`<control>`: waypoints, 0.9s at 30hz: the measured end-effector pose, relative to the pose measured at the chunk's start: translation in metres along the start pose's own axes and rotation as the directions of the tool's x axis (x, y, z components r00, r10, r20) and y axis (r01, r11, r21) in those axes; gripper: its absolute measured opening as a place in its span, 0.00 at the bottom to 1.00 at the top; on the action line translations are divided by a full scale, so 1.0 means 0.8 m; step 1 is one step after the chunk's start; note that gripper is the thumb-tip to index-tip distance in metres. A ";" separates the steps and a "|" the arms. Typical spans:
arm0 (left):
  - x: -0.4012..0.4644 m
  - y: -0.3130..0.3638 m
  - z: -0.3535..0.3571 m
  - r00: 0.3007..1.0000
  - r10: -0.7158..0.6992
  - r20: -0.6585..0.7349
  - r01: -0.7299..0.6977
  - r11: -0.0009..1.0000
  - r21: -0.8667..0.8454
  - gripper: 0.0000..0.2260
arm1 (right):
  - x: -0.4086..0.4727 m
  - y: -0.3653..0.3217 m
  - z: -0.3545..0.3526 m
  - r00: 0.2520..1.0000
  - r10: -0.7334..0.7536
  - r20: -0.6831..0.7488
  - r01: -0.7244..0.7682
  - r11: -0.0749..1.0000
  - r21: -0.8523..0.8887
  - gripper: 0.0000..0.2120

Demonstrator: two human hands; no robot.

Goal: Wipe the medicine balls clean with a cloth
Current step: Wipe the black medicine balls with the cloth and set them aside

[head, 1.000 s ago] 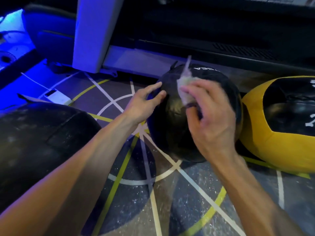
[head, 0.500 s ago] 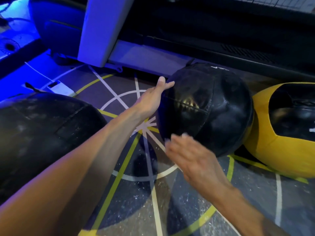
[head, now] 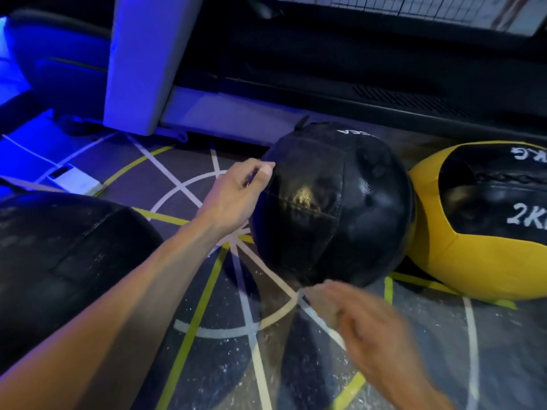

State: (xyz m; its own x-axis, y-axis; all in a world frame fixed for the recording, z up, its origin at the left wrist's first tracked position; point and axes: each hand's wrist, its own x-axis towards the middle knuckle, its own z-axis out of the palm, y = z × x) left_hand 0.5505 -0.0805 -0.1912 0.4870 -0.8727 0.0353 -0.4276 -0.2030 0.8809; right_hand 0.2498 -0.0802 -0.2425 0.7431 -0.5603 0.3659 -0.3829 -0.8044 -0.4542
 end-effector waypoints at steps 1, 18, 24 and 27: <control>0.001 -0.004 0.001 0.999 0.020 -0.043 -0.020 1.000 -0.009 0.11 | 0.005 0.004 -0.017 0.990 0.085 -0.112 -0.078 0.995 0.066 0.22; -0.003 -0.022 0.015 0.913 -0.242 0.327 0.377 0.805 -0.458 0.29 | 0.031 0.104 -0.044 0.395 0.912 0.108 -0.534 0.132 0.835 0.11; -0.029 -0.022 -0.018 0.939 -0.206 0.274 0.315 0.836 -0.450 0.39 | 0.040 0.102 -0.039 0.474 0.859 0.193 -0.466 0.058 0.883 0.13; -0.043 -0.009 -0.047 0.977 -0.194 0.085 0.211 0.869 -0.448 0.33 | 0.066 0.098 -0.015 0.501 0.820 0.276 -0.525 0.035 0.850 0.13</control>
State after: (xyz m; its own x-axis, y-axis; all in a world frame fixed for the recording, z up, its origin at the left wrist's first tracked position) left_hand 0.5654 -0.0326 -0.1813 0.4941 -0.8513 -0.1765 0.0727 -0.1618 0.9841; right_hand 0.2522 -0.1749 -0.2489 0.2100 -0.8859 -0.4136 0.0629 0.4344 -0.8985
